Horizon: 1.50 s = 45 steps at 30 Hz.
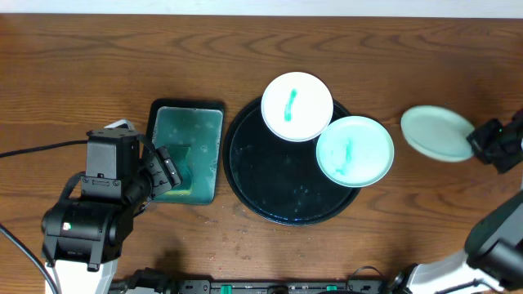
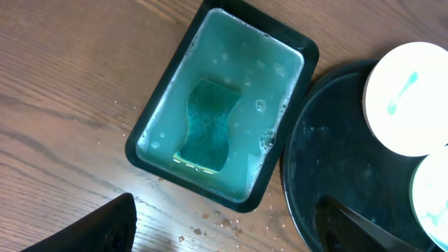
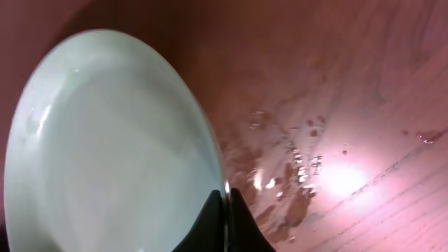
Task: Clean dirty plates on tray and stack at the side
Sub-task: 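Release the plate at the right side and withdraw the right gripper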
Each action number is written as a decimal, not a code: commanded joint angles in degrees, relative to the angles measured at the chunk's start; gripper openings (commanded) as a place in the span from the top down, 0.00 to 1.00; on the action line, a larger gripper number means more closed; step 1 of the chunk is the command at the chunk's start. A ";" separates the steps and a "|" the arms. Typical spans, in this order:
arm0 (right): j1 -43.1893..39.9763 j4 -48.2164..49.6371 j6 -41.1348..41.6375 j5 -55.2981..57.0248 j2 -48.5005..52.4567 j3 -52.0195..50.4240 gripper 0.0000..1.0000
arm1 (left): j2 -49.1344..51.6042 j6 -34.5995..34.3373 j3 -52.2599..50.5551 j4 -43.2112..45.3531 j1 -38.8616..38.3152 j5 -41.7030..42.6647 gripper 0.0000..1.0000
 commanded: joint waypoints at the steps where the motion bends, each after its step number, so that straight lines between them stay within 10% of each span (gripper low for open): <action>1: 0.07 0.02 -2.19 -0.33 3.19 -1.33 0.99 | 0.00 0.33 1.09 -0.17 0.31 -0.17 0.19; 8: 3.56 1.60 -2.23 -0.31 5.33 -5.09 0.98 | 0.00 0.33 1.09 -0.17 0.31 -0.17 0.19; 13: 5.05 1.25 -5.11 -5.05 3.41 -5.27 0.50 | 0.00 0.31 1.09 -0.17 0.31 -0.17 0.19; 24: 16.94 -0.42 -16.74 -10.67 -6.60 -5.62 0.42 | 0.00 0.31 1.09 -0.17 0.28 -0.17 0.19; 31: 24.57 5.75 -14.19 -5.16 -5.14 -12.50 0.48 | 0.00 0.31 1.09 -0.17 0.31 -0.17 0.18; 38: 25.77 8.70 -14.21 -5.42 -5.18 -15.56 0.99 | 0.00 0.33 1.09 -0.17 0.31 -0.17 0.18; 45: 28.22 6.23 -14.47 -5.35 -7.82 -15.54 0.99 | 0.00 0.31 1.09 -0.17 0.28 -0.17 0.18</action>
